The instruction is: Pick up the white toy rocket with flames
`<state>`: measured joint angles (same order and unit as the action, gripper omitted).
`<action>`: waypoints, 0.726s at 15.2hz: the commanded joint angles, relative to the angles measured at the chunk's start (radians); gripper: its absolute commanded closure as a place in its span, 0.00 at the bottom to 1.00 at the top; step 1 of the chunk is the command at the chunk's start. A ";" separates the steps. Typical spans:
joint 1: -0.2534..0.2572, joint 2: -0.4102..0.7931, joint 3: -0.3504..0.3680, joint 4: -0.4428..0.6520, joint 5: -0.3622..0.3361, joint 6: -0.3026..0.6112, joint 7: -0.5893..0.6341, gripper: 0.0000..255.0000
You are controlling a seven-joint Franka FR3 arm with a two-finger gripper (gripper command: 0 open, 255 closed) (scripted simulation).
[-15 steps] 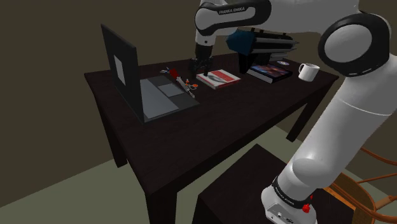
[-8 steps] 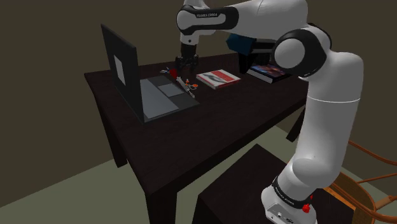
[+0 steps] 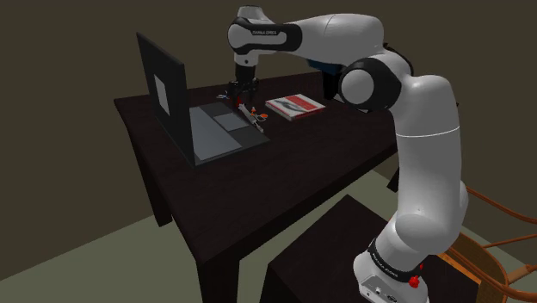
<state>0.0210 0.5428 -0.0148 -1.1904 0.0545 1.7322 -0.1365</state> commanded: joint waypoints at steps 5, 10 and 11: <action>0.001 -0.005 0.000 -0.054 0.000 0.049 -0.002 1.00; 0.001 -0.019 0.000 -0.069 0.000 0.051 -0.002 1.00; 0.002 -0.024 0.000 -0.083 0.000 0.059 -0.001 1.00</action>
<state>0.0286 0.5175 -0.0079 -1.2540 0.0627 1.7869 -0.1375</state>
